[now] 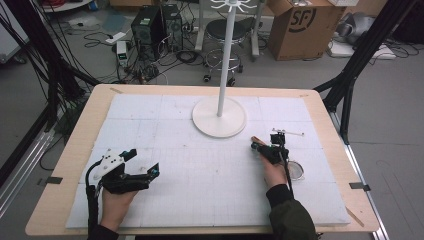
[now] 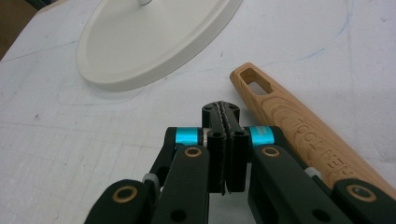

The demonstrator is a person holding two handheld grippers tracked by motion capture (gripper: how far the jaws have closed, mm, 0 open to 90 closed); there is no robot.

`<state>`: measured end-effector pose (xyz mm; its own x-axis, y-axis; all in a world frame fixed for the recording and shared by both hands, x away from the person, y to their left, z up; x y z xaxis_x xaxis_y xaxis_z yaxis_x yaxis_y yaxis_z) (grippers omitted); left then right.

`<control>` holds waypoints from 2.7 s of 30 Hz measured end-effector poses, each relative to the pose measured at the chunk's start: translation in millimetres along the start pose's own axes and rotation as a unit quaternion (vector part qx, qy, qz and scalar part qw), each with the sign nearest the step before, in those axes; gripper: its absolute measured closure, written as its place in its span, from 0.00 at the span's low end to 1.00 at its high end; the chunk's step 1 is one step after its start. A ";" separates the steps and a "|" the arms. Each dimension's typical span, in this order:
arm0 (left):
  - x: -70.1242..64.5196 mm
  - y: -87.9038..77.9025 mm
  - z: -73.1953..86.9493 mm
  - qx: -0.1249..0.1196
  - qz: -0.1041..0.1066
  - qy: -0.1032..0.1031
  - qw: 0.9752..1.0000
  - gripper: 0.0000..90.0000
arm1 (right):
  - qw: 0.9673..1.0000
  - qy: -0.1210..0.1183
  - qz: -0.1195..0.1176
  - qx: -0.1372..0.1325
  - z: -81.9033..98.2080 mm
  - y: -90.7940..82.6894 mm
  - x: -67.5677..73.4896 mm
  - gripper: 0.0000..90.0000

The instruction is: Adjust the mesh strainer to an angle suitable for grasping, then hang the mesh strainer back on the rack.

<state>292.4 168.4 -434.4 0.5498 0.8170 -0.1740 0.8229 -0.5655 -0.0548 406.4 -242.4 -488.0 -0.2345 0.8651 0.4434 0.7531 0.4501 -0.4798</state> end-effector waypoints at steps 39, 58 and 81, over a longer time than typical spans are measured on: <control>-1.5 -1.1 0.3 0.004 0.002 0.001 1.000 0.03 | 0.995 -0.032 -0.095 -0.020 -12.4 -52.0 4.1 0.35; -0.5 -2.1 1.8 0.007 -0.002 0.003 1.000 0.03 | 0.997 -0.054 -0.061 -0.012 -22.9 -83.1 -32.9 0.36; 0.0 -1.0 3.9 0.011 -0.005 0.003 1.000 0.03 | 0.996 -0.058 -0.057 0.043 -17.3 -69.7 -46.8 0.42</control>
<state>291.1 168.5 -438.2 0.5430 0.8229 -0.1672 0.8247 -0.5601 -0.0783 375.5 -318.0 -462.2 -0.3885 0.8247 0.4110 0.6631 0.5600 -0.4967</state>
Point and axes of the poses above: each handheld gripper's, and its own axes: y roughly forward along the jaws, z roughly out of its underside, x roughly to its left, the point moved 5 cm from there along y, roughly forward along the jaws, and after that the axes turned 10 degrees about -x, right-handed, at the moved point
